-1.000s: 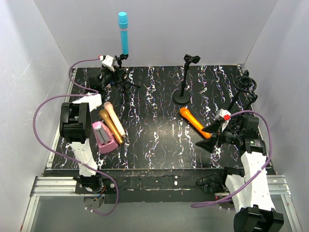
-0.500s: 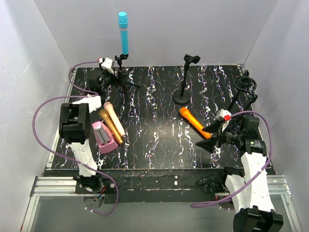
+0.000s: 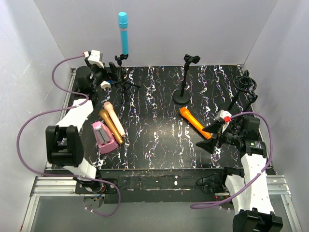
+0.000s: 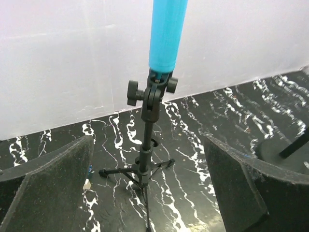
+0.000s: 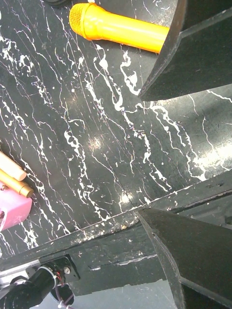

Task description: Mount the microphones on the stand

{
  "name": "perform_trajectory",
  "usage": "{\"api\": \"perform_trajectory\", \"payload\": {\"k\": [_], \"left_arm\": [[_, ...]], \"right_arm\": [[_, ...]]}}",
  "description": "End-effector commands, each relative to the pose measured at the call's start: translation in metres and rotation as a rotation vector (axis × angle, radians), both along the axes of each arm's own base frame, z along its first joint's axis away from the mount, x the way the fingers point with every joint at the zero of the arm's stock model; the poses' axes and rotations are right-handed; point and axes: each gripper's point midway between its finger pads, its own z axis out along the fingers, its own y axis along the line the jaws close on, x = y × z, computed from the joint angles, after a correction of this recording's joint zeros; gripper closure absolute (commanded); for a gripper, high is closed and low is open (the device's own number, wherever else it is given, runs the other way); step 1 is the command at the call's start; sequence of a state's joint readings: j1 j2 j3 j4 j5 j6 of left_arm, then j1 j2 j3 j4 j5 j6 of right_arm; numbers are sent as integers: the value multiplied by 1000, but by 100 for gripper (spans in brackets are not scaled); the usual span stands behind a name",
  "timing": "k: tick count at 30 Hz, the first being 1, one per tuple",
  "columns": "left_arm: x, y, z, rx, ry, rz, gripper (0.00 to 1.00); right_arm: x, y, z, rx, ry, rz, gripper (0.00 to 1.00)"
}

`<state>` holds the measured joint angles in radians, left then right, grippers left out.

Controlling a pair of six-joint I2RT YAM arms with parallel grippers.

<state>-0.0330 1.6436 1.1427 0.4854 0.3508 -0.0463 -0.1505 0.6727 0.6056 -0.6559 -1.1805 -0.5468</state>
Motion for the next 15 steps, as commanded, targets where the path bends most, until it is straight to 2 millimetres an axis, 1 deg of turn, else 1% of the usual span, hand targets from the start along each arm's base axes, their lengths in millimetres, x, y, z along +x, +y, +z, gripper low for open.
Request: {"api": "perform_trajectory", "payload": {"k": [1,4,6,9,11,14,15], "left_arm": [[-45,10,45,-108,109,68,2],[-79,0,53,-198,204,32,2],[-106,-13,52,-253,280,-31,2],[-143,-34,49,-333,356,-144,2],[-165,-42,47,-364,374,-193,2],[-189,-55,43,-395,410,-261,2],[-195,-61,38,-398,434,-290,2]], "right_arm": [[-1,-1,5,-19,-44,5,2],[-4,-4,7,-56,-23,0,2],[-10,-4,15,-66,10,15,2],[-23,-4,43,-88,23,52,3],[-28,-6,63,-120,20,54,3],[-29,-14,92,-187,35,0,3],[-27,-18,107,-211,24,-32,3]]}}
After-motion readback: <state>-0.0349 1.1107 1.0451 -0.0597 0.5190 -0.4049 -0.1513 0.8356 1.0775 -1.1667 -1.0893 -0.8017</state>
